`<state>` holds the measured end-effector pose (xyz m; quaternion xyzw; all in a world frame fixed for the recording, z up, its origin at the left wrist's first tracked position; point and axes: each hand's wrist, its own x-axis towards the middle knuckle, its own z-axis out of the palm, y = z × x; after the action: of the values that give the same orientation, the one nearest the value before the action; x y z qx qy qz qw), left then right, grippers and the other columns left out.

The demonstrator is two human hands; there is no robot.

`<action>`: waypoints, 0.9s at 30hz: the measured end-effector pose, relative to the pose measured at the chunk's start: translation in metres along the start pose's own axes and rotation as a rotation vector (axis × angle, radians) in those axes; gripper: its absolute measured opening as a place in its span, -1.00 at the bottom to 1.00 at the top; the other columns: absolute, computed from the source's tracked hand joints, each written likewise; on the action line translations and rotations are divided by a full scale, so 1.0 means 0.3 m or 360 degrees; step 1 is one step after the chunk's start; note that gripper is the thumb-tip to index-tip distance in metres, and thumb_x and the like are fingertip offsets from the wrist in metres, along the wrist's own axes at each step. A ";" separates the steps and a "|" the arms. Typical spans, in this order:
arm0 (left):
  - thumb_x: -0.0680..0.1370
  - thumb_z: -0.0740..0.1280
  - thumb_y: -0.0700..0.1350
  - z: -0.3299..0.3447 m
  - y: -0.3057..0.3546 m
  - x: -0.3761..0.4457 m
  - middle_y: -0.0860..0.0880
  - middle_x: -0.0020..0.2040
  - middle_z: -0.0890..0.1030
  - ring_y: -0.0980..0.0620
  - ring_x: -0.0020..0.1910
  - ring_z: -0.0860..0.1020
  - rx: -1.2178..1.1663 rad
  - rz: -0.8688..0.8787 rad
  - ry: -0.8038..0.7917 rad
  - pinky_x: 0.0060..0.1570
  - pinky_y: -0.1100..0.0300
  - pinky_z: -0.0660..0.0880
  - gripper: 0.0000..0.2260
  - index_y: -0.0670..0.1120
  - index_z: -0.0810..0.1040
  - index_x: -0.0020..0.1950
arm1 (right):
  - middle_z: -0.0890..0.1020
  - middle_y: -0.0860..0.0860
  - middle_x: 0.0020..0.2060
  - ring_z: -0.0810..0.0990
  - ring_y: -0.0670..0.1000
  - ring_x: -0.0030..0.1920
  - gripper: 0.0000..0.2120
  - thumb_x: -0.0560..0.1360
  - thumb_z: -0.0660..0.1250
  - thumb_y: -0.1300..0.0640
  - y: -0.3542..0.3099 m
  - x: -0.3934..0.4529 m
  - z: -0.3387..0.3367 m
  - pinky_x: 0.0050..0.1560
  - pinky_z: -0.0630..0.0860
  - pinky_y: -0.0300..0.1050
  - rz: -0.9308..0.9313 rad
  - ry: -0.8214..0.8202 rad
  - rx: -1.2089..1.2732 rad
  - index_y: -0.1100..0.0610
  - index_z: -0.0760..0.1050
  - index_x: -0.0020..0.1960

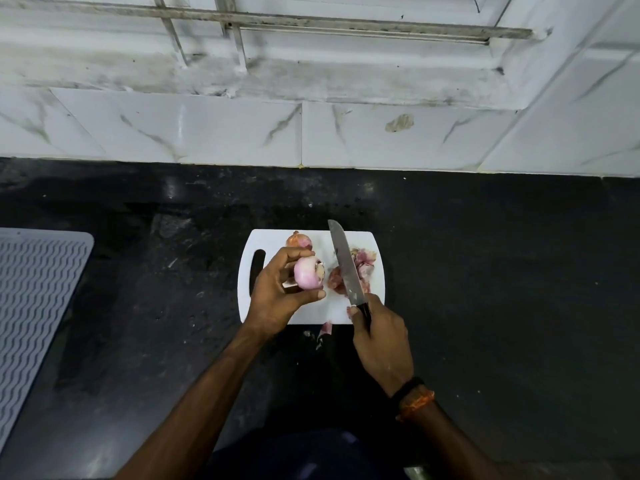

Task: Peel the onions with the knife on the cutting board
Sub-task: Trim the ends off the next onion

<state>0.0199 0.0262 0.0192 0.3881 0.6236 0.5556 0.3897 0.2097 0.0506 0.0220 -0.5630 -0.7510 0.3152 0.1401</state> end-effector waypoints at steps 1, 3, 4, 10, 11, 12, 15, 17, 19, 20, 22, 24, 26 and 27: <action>0.27 0.64 -0.34 0.000 0.000 0.001 0.14 0.22 0.59 0.01 0.18 0.61 -0.0042 -0.0008 0.0003 0.03 0.12 0.63 -0.42 -0.07 0.54 0.21 | 0.59 -0.01 -0.15 0.57 0.01 -0.15 -0.85 0.64 0.24 0.07 -0.002 0.004 0.000 -0.07 0.55 0.03 0.0023 -0.0040 -0.0003 0.12 0.48 0.14; 0.30 0.60 -0.37 0.001 -0.005 0.003 0.02 0.29 0.58 -0.06 0.21 0.60 -0.0161 -0.0011 -0.0024 0.11 0.03 0.61 -0.45 -0.14 0.53 0.23 | 0.61 0.03 -0.15 0.59 0.08 -0.13 -0.83 0.64 0.24 0.06 0.001 0.008 0.001 -0.07 0.55 0.05 0.0066 -0.0114 -0.0034 0.14 0.48 0.14; 0.33 0.59 -0.37 0.001 -0.003 0.002 -0.03 0.32 0.57 -0.08 0.23 0.60 -0.0230 -0.0019 -0.0042 0.15 -0.03 0.59 -0.47 -0.16 0.53 0.24 | 0.60 0.02 -0.17 0.59 0.09 -0.14 -0.83 0.63 0.25 0.06 0.002 0.007 0.004 -0.09 0.54 0.03 0.0067 -0.0124 -0.0044 0.14 0.48 0.12; 0.45 0.41 -0.26 0.000 0.004 -0.014 -0.10 0.15 0.65 -0.19 0.18 0.61 -0.0736 -0.0251 -0.0086 0.20 -0.40 0.48 -0.79 -0.12 0.59 0.08 | 0.52 -0.07 -0.20 0.52 -0.03 -0.20 -0.88 0.65 0.21 0.05 0.006 -0.006 0.028 -0.14 0.46 -0.09 0.0068 -0.0179 -0.0109 0.09 0.44 0.04; 0.44 0.44 -0.25 0.000 0.003 -0.017 -0.14 0.17 0.65 -0.22 0.21 0.60 -0.0738 -0.0260 -0.0088 0.22 -0.41 0.46 -0.80 -0.09 0.61 0.05 | 0.51 -0.07 -0.20 0.51 -0.03 -0.20 -0.88 0.65 0.21 0.05 0.011 -0.002 0.030 -0.14 0.44 -0.10 0.0066 -0.0175 -0.0131 0.09 0.42 0.03; 0.41 0.48 -0.21 -0.002 0.004 -0.020 -0.19 0.20 0.64 -0.25 0.24 0.58 -0.0719 -0.0251 -0.0089 0.25 -0.40 0.44 -0.77 -0.07 0.61 0.04 | 0.52 -0.05 -0.20 0.51 -0.01 -0.19 -0.88 0.65 0.20 0.05 0.010 0.003 0.026 -0.12 0.47 -0.07 0.0073 -0.0168 -0.0145 0.10 0.42 0.04; 0.36 0.52 -0.19 -0.009 0.000 -0.025 -0.23 0.23 0.62 -0.28 0.28 0.55 -0.0651 -0.0206 -0.0144 0.30 -0.40 0.38 -0.66 -0.12 0.54 0.09 | 0.62 0.04 -0.15 0.60 0.09 -0.14 -0.81 0.64 0.22 0.03 0.012 0.016 0.013 -0.06 0.55 0.03 0.0078 -0.0116 -0.0138 0.13 0.47 0.12; 0.36 0.52 -0.23 -0.011 -0.007 -0.024 -0.26 0.24 0.61 -0.29 0.29 0.54 -0.0651 -0.0180 -0.0185 0.31 -0.39 0.39 -0.61 -0.14 0.49 0.13 | 0.64 0.03 -0.15 0.62 0.09 -0.13 -0.79 0.64 0.24 0.01 0.008 0.020 0.002 -0.05 0.57 0.05 0.0093 -0.0108 -0.0087 0.13 0.48 0.16; 0.36 0.49 -0.31 -0.014 -0.008 -0.022 -0.30 0.27 0.57 -0.29 0.31 0.52 -0.0724 -0.0162 -0.0237 0.31 -0.30 0.43 -0.54 -0.13 0.45 0.20 | 0.60 -0.02 -0.23 0.61 0.03 -0.22 -0.79 0.65 0.22 0.00 0.001 0.010 -0.009 -0.13 0.60 0.06 0.0073 -0.0102 0.0048 0.09 0.48 0.19; 0.36 0.47 -0.35 -0.016 -0.006 -0.020 -0.30 0.29 0.56 -0.27 0.31 0.52 -0.0777 -0.0161 -0.0282 0.29 -0.22 0.48 -0.52 -0.14 0.45 0.23 | 0.59 -0.04 -0.27 0.60 -0.02 -0.29 -0.80 0.66 0.20 -0.01 -0.006 0.003 -0.017 -0.20 0.61 0.05 0.0066 -0.0097 0.0161 0.05 0.48 0.19; 0.35 0.41 -0.40 -0.016 0.001 -0.019 -0.30 0.31 0.54 -0.23 0.28 0.54 -0.0878 -0.0172 -0.0382 0.22 -0.07 0.53 -0.54 -0.16 0.48 0.23 | 0.59 -0.01 -0.30 0.56 -0.10 -0.41 -0.82 0.67 0.16 0.00 -0.028 -0.007 -0.041 -0.36 0.59 -0.09 0.0152 -0.0116 0.0459 0.03 0.48 0.16; 0.34 0.36 -0.43 -0.016 0.004 -0.018 -0.32 0.33 0.50 -0.25 0.28 0.53 -0.1049 -0.0213 -0.0453 0.24 -0.10 0.53 -0.54 -0.20 0.48 0.22 | 0.62 0.03 -0.24 0.53 -0.10 -0.42 -0.83 0.68 0.15 0.05 -0.046 -0.005 -0.059 -0.42 0.52 -0.17 0.0311 -0.0163 0.0759 0.04 0.49 0.16; 0.31 0.37 -0.41 -0.015 -0.001 -0.014 -0.37 0.37 0.43 -0.32 0.34 0.46 -0.1252 -0.0272 -0.0462 0.31 -0.18 0.46 -0.50 -0.22 0.45 0.24 | 0.62 0.04 -0.23 0.50 -0.04 -0.37 -0.80 0.69 0.14 0.08 -0.054 0.000 -0.074 -0.43 0.45 -0.16 0.0445 -0.0213 0.1012 0.07 0.50 0.21; 0.28 0.40 -0.39 -0.014 -0.002 -0.009 -0.40 0.41 0.38 -0.37 0.38 0.41 -0.1331 -0.0291 -0.0452 0.33 -0.20 0.43 -0.47 -0.22 0.44 0.24 | 0.60 0.05 -0.24 0.48 -0.02 -0.35 -0.79 0.70 0.14 0.09 -0.062 0.001 -0.084 -0.44 0.42 -0.15 0.0481 -0.0229 0.1133 0.09 0.51 0.21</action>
<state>0.0170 0.0219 0.0191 0.2131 0.3175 0.6643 0.6423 0.2098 0.0558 0.0527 -0.5599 -0.5114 0.6117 0.2255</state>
